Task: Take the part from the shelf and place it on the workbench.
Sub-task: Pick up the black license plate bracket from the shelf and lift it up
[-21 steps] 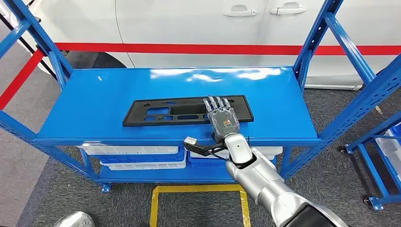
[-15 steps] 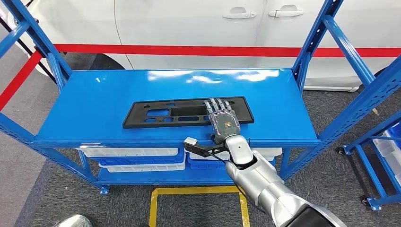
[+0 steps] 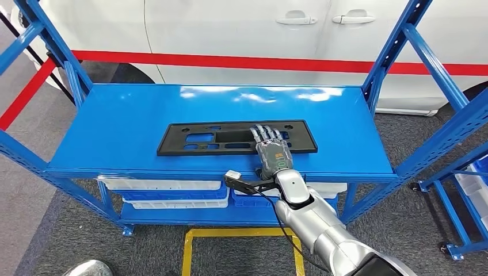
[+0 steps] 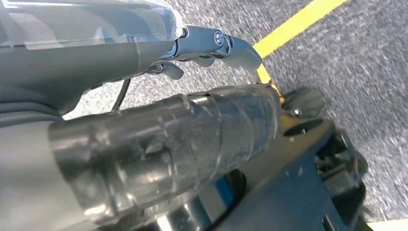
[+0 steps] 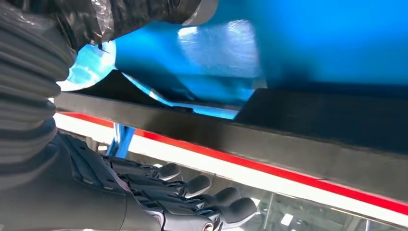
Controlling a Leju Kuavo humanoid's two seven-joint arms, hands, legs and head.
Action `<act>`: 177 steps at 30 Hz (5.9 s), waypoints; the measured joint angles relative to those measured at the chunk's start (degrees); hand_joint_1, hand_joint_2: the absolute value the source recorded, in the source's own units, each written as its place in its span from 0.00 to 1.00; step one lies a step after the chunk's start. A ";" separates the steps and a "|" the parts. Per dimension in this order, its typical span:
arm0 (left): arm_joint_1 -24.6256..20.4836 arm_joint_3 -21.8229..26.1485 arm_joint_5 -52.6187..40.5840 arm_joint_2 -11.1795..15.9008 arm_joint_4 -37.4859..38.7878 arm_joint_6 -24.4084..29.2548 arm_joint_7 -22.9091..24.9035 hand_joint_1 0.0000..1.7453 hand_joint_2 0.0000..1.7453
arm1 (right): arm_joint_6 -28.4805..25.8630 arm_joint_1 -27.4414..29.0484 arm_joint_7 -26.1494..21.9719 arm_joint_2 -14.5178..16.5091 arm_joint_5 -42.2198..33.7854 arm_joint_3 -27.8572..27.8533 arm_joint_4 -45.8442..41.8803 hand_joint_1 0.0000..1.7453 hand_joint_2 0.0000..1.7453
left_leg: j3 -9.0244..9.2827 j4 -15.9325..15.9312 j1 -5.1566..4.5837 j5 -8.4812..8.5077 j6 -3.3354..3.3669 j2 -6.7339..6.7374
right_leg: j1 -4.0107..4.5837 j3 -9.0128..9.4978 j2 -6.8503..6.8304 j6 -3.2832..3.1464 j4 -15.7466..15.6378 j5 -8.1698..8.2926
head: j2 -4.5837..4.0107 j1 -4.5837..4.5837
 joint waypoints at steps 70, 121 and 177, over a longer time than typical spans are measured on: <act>-0.04 -1.80 1.14 0.34 0.00 2.55 -3.56 0.00 1.00 | -3.88 1.60 -0.79 -1.05 -1.25 -1.96 2.78 1.00 1.00 | -4.20 11.69 0.67 -7.27 -2.54 0.44 | -0.10 2.34 -0.51 -2.14 -3.49 0.87 | 0.00 0.06; 0.24 -2.63 1.46 0.81 0.00 2.98 -2.83 0.00 1.00 | -5.94 2.80 0.29 -2.17 -2.67 -6.79 3.03 1.00 1.00 | 2.22 -0.70 0.63 -0.53 0.33 0.92 | -0.13 -1.46 -0.10 0.45 5.13 -1.67 | 0.00 0.13; -0.07 -3.01 1.93 0.94 0.00 1.43 -4.08 0.00 1.00 | -4.79 6.07 0.19 -2.17 -2.83 -8.23 2.90 1.00 1.00 | 0.98 -1.12 0.61 0.34 0.68 0.74 | -0.05 -2.73 -0.22 0.94 7.37 -5.92 | 0.00 0.28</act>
